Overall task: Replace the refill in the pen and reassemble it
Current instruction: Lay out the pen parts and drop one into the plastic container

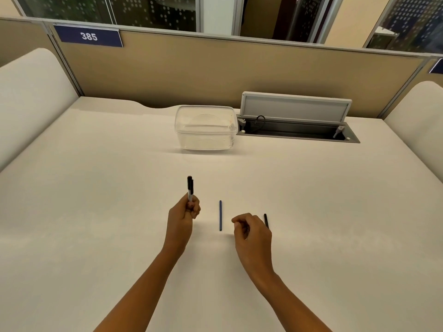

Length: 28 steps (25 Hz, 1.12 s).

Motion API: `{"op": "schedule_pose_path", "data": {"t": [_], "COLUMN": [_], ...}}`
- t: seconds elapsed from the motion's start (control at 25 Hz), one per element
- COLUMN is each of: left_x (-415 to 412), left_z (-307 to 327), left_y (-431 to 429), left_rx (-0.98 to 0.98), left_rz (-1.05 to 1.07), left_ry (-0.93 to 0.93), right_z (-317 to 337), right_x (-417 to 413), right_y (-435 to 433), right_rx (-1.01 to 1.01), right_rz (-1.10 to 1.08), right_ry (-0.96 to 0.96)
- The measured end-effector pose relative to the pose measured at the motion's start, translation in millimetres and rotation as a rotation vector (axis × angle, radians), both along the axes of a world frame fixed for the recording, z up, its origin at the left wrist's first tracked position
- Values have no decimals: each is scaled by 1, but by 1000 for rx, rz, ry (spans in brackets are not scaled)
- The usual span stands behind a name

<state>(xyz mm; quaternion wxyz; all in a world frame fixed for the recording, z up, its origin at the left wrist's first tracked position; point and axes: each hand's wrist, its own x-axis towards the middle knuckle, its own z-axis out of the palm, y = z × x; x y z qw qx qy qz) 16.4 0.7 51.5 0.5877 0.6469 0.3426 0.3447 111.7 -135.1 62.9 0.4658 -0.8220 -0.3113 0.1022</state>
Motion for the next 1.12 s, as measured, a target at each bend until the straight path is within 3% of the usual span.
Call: {"op": "schedule_pose_path", "data": {"t": [0.6,0.8,0.92,1.12], "left_x": [-6,-11,-9,-3], "left_z": [-3,-16,-9,5], "left_y": [15,17,20,26], "left_rx": [2,-106,-182,-448], "left_rz": [23,76,136,220], "left_ry": [-84,-104,-195,-514], "right_z": [-1,-3,-6,-5], "right_x": [4,6,8,4], "right_y": [-2,-6,-6,3], "right_rx": [9,-5,-11,7], "right_rz": [-7,2,-7,28], "right_ry": [-13,1,11,57]}}
